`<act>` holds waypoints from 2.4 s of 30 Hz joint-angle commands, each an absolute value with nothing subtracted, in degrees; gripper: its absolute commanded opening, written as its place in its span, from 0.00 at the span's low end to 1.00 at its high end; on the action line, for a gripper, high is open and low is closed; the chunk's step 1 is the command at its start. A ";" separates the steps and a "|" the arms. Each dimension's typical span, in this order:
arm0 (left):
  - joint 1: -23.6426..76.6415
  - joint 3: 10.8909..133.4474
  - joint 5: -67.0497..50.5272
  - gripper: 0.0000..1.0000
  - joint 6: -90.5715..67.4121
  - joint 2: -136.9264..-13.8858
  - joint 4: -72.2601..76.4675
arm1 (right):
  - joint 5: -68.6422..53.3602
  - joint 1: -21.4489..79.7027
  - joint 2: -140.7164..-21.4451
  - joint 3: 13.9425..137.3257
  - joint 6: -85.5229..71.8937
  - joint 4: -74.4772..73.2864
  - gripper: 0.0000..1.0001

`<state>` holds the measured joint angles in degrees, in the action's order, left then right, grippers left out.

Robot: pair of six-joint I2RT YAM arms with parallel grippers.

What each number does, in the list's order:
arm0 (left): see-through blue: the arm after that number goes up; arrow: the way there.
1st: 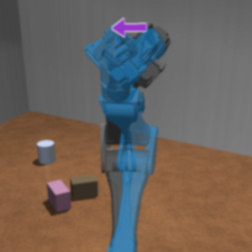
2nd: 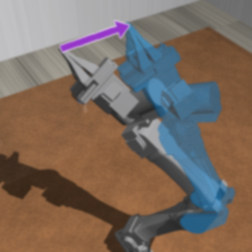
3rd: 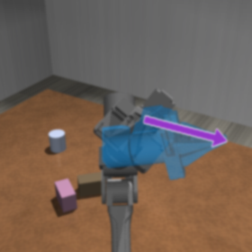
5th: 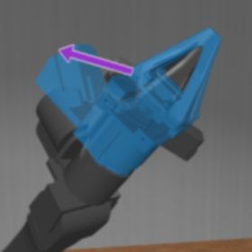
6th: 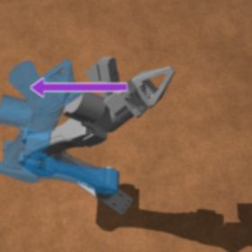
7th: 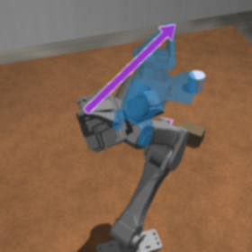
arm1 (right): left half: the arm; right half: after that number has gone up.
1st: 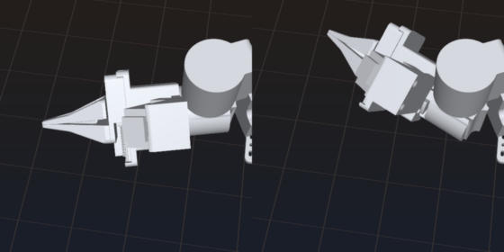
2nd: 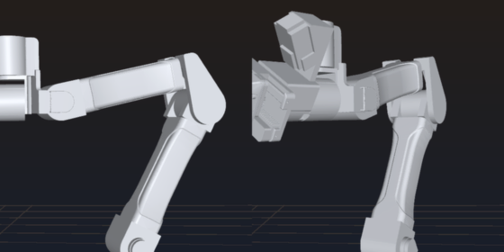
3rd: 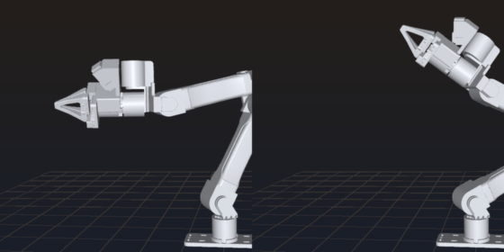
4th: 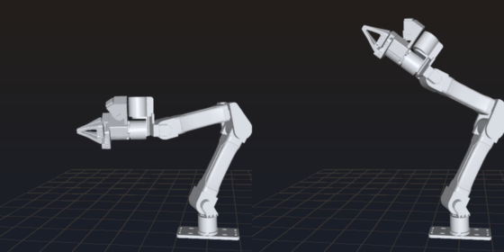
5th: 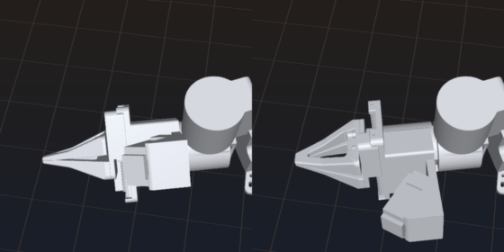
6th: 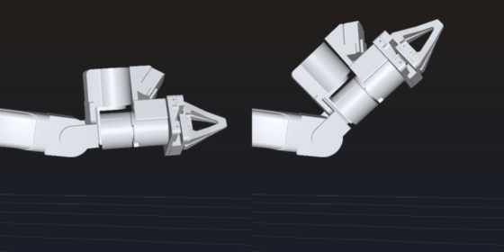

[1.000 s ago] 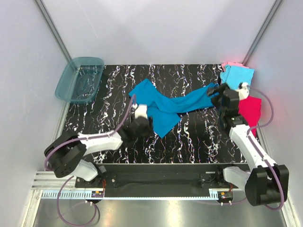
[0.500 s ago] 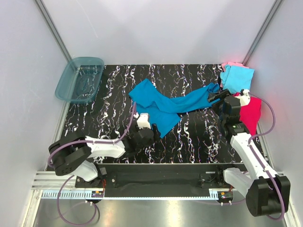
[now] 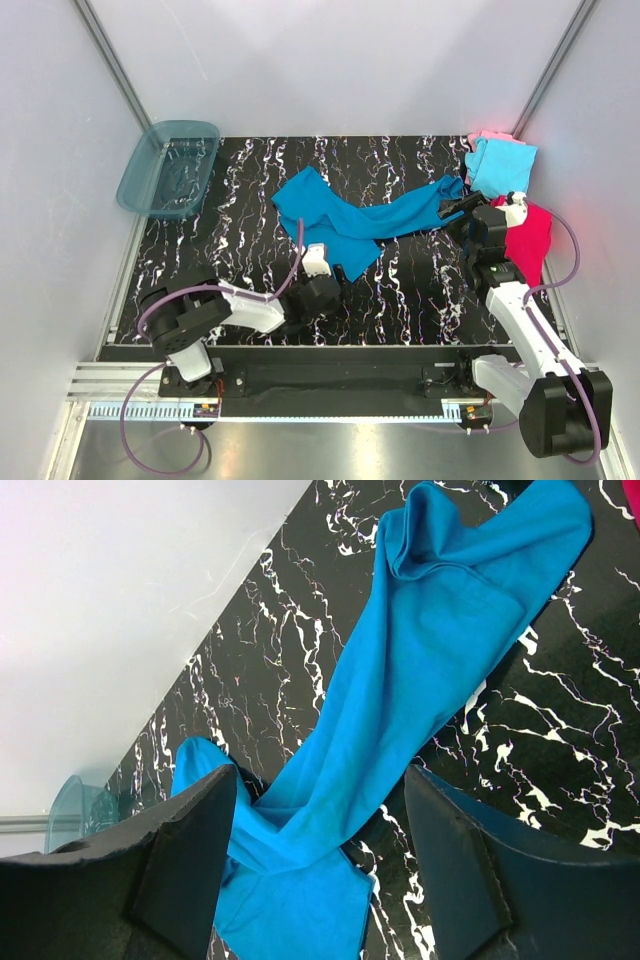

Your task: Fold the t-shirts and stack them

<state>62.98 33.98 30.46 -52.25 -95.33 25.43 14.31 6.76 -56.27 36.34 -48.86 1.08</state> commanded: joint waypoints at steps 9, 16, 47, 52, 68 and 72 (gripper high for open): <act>63.28 39.64 28.74 0.00 -52.82 -102.48 25.40 | 14.68 5.80 -55.99 36.21 -49.75 3.25 0.74; 64.16 36.91 33.57 0.00 -52.12 -91.42 16.19 | 13.54 5.71 -57.65 36.21 -51.06 3.87 0.73; 74.27 29.45 41.14 0.72 -62.05 -75.84 8.58 | 12.92 5.01 -57.13 36.91 -51.24 2.90 0.72; 72.95 27.60 36.49 0.70 -62.66 -83.21 19.41 | 12.48 4.92 -57.48 36.74 -51.77 3.08 0.72; 67.77 25.75 31.55 0.62 -75.32 -100.37 37.80 | 11.95 3.96 -56.34 36.12 -52.12 3.25 0.72; 66.80 27.24 32.26 0.60 -74.71 -101.16 34.72 | 11.34 3.69 -56.16 35.95 -52.56 3.52 0.72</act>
